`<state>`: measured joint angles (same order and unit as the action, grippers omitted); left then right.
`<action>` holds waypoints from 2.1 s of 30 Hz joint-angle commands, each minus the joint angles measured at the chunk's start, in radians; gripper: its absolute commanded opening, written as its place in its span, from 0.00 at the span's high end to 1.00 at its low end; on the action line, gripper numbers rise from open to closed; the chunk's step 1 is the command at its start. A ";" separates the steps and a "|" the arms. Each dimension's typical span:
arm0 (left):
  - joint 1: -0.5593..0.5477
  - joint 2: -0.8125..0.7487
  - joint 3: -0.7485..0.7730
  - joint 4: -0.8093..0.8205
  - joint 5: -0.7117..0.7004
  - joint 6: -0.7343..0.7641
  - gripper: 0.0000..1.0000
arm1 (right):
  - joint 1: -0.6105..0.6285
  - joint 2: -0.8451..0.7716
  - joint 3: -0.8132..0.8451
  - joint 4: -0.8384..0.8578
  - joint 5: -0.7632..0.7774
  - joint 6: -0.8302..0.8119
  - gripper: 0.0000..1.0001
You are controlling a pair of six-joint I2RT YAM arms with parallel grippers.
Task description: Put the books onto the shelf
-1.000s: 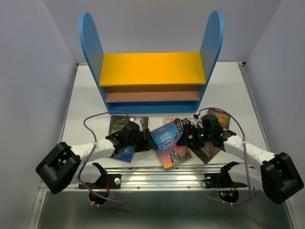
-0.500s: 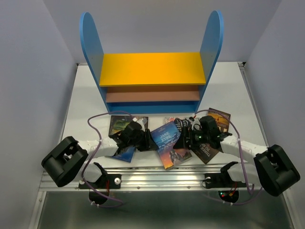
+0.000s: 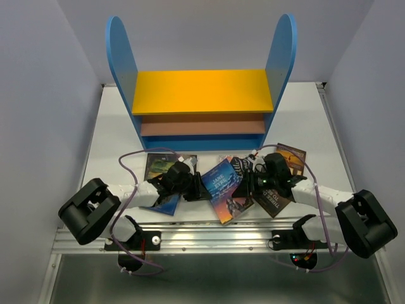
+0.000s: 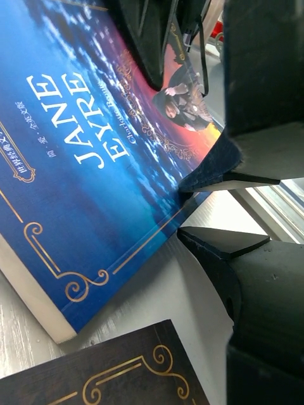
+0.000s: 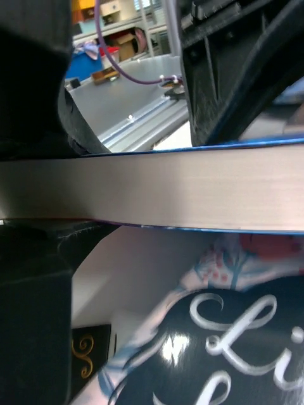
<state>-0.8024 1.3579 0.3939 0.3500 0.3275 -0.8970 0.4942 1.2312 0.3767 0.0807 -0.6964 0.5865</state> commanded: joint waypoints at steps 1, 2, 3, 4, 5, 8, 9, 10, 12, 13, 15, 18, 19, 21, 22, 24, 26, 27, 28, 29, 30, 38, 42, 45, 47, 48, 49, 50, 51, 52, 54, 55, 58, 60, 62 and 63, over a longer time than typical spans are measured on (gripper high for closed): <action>-0.011 -0.048 0.025 -0.003 -0.028 0.010 0.61 | 0.020 -0.087 0.017 0.030 -0.058 0.012 0.99; -0.011 -0.089 0.028 -0.009 -0.037 0.013 0.60 | 0.020 -0.108 0.033 0.018 -0.054 0.009 0.99; -0.011 -0.112 0.031 -0.028 -0.044 0.023 0.59 | 0.020 -0.130 0.045 -0.019 -0.042 0.003 0.99; -0.011 -0.138 0.042 -0.042 -0.050 0.030 0.58 | 0.020 -0.156 0.059 -0.038 -0.028 0.003 0.99; -0.011 -0.193 0.048 -0.055 -0.062 0.039 0.50 | 0.020 -0.204 0.091 -0.053 -0.011 -0.001 0.99; -0.011 -0.281 0.086 -0.118 -0.102 0.081 0.33 | 0.020 -0.277 0.140 -0.078 0.026 0.010 0.99; -0.011 -0.340 0.095 -0.132 -0.111 0.090 0.22 | 0.020 -0.315 0.158 -0.081 0.038 0.013 0.99; -0.011 -0.370 0.112 -0.155 -0.123 0.099 0.17 | 0.020 -0.331 0.198 -0.111 0.047 0.012 0.99; -0.011 -0.445 0.129 -0.186 -0.157 0.127 0.06 | 0.020 -0.352 0.241 -0.125 0.063 0.007 0.99; -0.011 -0.466 0.143 -0.196 -0.171 0.133 0.04 | 0.020 -0.352 0.264 -0.127 0.067 0.007 0.99; -0.009 -0.514 0.151 -0.210 -0.197 0.150 0.01 | 0.020 -0.351 0.329 -0.128 0.077 -0.007 0.99; -0.008 -0.546 0.160 -0.210 -0.209 0.173 0.01 | 0.020 -0.329 0.416 -0.128 0.113 -0.020 0.99; -0.008 -0.552 0.164 -0.210 -0.209 0.179 0.01 | 0.020 -0.311 0.441 -0.128 0.123 -0.033 0.99; -0.008 -0.563 0.169 -0.203 -0.197 0.185 0.01 | 0.020 -0.289 0.514 -0.128 0.130 -0.036 0.99; -0.008 -0.566 0.172 -0.192 -0.188 0.194 0.01 | 0.020 -0.268 0.536 -0.127 0.129 -0.034 0.99; -0.008 -0.583 0.166 -0.166 -0.170 0.202 0.01 | 0.020 -0.248 0.593 -0.122 0.104 -0.025 0.99; -0.008 -0.595 0.158 -0.123 -0.141 0.205 0.01 | 0.020 -0.219 0.628 -0.107 0.066 -0.014 0.99; -0.008 -0.597 0.152 -0.102 -0.130 0.205 0.01 | 0.020 -0.213 0.634 -0.107 0.048 -0.014 0.99; -0.008 -0.599 0.137 -0.076 -0.117 0.201 0.01 | 0.020 -0.207 0.639 -0.093 0.035 0.004 0.99; -0.006 -0.597 0.132 -0.053 -0.090 0.201 0.01 | 0.020 -0.197 0.640 -0.078 -0.001 0.013 0.99; -0.007 -0.589 0.132 -0.024 -0.082 0.202 0.01 | 0.020 -0.196 0.640 -0.032 -0.015 0.035 1.00; -0.006 -0.530 0.181 0.030 -0.053 0.240 0.01 | 0.020 -0.180 0.656 0.085 -0.132 0.139 0.99; -0.006 -0.494 0.206 0.058 -0.022 0.247 0.05 | 0.020 -0.185 0.636 0.126 -0.106 0.171 0.99; -0.006 -0.477 0.212 0.116 0.005 0.234 0.37 | 0.020 -0.173 0.634 0.128 -0.072 0.170 0.99; -0.006 -0.471 0.220 0.121 -0.005 0.219 0.64 | 0.020 -0.151 0.636 0.116 -0.052 0.161 0.99; -0.006 -0.468 0.223 0.121 -0.010 0.214 0.91 | 0.020 -0.144 0.645 0.082 -0.037 0.135 0.99; -0.006 -0.468 0.223 0.121 -0.021 0.208 1.00 | 0.020 -0.138 0.654 0.056 -0.014 0.122 0.99; -0.006 -0.470 0.223 0.121 -0.031 0.189 1.00 | 0.020 -0.131 0.665 0.030 0.013 0.101 0.99; -0.006 -0.476 0.223 0.121 -0.057 0.182 1.00 | 0.020 -0.125 0.680 -0.007 0.087 0.076 0.99; -0.006 -0.480 0.220 0.119 -0.089 0.166 1.00 | 0.020 -0.122 0.717 -0.088 0.138 0.029 0.79; -0.006 -0.496 0.215 0.121 -0.137 0.138 1.00 | 0.020 -0.122 0.749 -0.175 0.310 -0.007 0.50; -0.006 -0.514 0.211 0.124 -0.162 0.124 1.00 | 0.020 -0.125 0.769 -0.226 0.357 -0.020 0.21; -0.006 -0.549 0.206 0.126 -0.299 0.064 1.00 | 0.020 -0.154 0.771 -0.249 0.457 -0.022 0.00; -0.006 -0.566 0.214 0.118 -0.362 0.038 1.00 | 0.020 -0.168 0.769 -0.252 0.450 -0.022 0.00; -0.006 -0.574 0.239 0.107 -0.447 0.023 1.00 | 0.020 -0.186 0.771 -0.265 0.446 -0.027 0.00; -0.006 -0.576 0.255 0.086 -0.481 0.006 1.00 | 0.020 -0.194 0.771 -0.271 0.449 -0.031 0.00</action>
<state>-0.8112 0.8520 0.5705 0.2722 0.0566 -0.8406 0.5117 1.0824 1.1053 -0.1658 -0.3187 0.5903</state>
